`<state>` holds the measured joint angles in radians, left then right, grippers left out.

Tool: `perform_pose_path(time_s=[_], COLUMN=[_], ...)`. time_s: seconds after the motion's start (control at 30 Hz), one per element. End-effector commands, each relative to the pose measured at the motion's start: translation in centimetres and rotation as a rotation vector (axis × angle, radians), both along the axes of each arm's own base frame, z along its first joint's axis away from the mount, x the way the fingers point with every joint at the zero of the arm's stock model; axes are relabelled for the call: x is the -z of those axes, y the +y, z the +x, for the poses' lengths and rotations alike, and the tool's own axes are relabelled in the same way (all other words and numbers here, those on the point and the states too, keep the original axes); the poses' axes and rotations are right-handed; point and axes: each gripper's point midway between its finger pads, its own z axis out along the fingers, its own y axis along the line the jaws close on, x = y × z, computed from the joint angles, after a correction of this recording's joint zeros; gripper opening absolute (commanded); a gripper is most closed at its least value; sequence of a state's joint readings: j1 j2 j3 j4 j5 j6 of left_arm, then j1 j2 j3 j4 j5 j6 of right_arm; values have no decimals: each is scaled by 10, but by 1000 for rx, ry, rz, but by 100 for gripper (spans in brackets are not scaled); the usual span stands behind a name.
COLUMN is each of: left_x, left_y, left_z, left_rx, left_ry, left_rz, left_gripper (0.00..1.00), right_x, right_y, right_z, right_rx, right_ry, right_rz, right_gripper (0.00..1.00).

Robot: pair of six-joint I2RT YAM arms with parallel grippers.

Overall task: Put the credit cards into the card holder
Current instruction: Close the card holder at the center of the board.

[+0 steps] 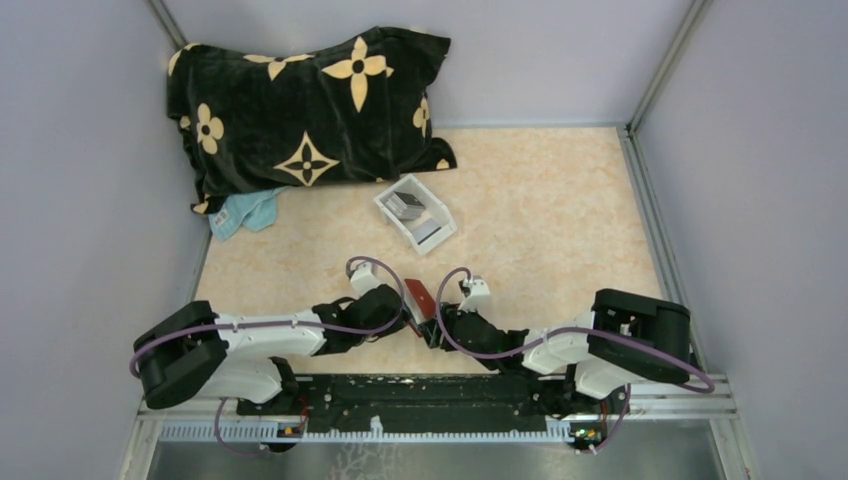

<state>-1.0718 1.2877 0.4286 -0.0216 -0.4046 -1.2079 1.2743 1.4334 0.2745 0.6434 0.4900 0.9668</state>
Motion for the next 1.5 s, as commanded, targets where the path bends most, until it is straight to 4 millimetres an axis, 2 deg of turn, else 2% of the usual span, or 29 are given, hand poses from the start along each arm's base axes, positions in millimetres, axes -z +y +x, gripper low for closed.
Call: perform_pose_path(time_s=[0.0,0.27,0.43,0.63,0.77,0.93,1.1,1.27,1.47], left_x=[47,55,58,66,68,71,72,70,68], left_y=[56,60,62,66,65,67,67,67,61], left_z=[-34,-35,-36,-41,-43,-44,-45,-43,-33], left_rx=[36,28,21,20,24,25,25,31,42], left_ry=[141,156,161,184,196,202,206,194,169], left_rz=[273,303,309,318,318,322,324,325,336], left_gripper=[29,29,29,28,28,28,28,28,28], right_x=[-15,-23,-24,-32,-34,-47,-57,-62,-57], right_y=[7,2,-22,-56,-64,-47,-16,12,19], right_z=[-6,-17,-23,-17,3,32,51,51,43], right_rx=[-37,-111,-79,15,53,10,-57,-137,-167], right_ry=[1,4,18,6,6,-21,-45,-36,-19], right_rz=[34,-61,-90,-109,-105,-59,-50,-10,-7], right_gripper=[55,54,51,36,21,5,4,1,1])
